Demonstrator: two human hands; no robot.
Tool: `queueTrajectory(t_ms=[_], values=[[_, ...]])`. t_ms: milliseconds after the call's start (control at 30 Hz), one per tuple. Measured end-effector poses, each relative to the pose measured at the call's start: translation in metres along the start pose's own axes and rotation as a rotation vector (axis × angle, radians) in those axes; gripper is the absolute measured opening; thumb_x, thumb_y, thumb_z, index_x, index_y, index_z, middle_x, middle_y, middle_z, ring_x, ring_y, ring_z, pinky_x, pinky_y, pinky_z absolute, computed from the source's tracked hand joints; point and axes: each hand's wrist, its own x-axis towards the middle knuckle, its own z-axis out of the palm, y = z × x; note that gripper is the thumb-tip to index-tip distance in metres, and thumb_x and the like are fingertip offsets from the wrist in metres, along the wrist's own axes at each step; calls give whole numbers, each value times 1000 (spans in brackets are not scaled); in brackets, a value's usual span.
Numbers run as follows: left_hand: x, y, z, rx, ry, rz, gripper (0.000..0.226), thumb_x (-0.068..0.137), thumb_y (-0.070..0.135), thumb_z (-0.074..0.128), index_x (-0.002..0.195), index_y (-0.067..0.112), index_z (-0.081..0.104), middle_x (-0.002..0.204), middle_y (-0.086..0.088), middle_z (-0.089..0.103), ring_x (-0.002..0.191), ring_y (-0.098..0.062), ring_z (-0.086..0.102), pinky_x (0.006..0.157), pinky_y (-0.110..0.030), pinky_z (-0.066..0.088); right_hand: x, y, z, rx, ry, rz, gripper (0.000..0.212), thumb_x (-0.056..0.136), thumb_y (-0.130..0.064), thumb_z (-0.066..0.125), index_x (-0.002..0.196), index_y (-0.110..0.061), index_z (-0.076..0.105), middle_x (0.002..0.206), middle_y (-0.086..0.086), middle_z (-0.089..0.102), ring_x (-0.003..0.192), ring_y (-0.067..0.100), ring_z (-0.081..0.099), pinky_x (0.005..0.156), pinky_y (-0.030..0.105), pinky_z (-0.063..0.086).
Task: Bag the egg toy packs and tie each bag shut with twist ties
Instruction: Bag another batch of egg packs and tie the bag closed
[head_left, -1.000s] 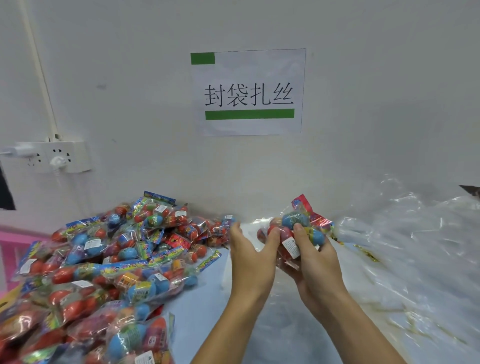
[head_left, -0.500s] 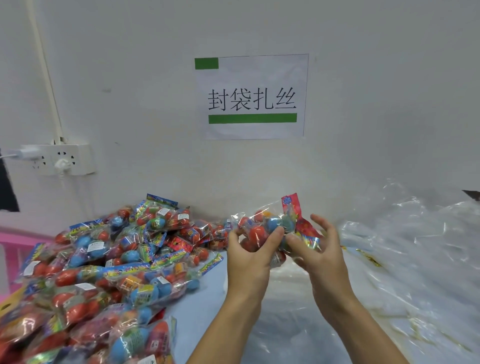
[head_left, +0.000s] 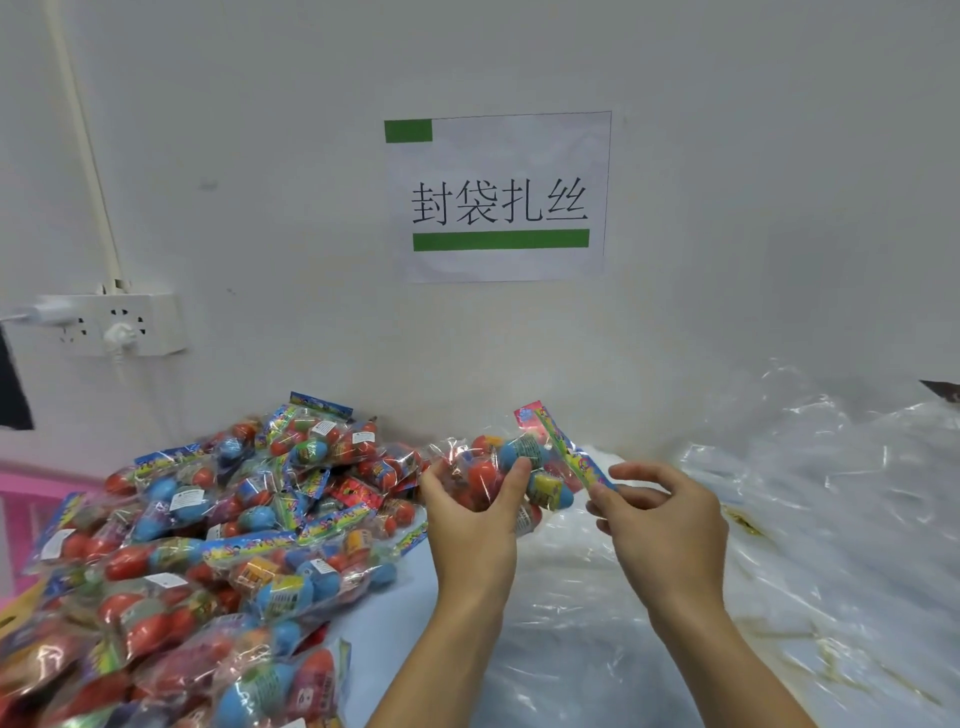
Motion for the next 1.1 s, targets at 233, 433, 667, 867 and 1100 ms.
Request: queueTrajectory(t_ms=[233,433,667,867,1100], values=[[3,-3,-5,-6,-69,-32,50,76,25,85,114,29,52,107,4,69,83,4,69,62,-9,52,-1,-8,-2,118,-191,18,21,82,-19,75,99,-28,66,64,-5,69,55,6,62,62,29,47],[2,0,-11,142,-347,-4,58,74,23,87,120,32,51,94,13,73,86,0,71,68,-13,55,10,-5,-10,94,-204,80,10,87,-27,77,88,-17,74,81,7,75,74,25,72,64,36,57],[3,1,-11,124,-304,-21,62,74,30,86,125,29,51,106,5,71,89,-1,71,68,-14,55,13,-3,-10,150,-234,94,10,87,-22,77,94,-18,71,88,6,76,83,21,75,67,33,61],[5,4,-14,114,-360,-28,54,78,22,83,122,22,53,93,9,76,86,-6,73,66,-13,54,11,-7,-15,157,-219,62,25,80,-10,82,101,-21,72,77,2,77,72,20,76,65,35,63],[4,3,-14,115,-429,-51,41,81,24,80,109,34,52,86,22,73,81,3,71,62,-9,52,14,-1,-14,165,-101,20,32,79,-20,85,104,-25,65,83,3,74,77,21,74,59,35,59]])
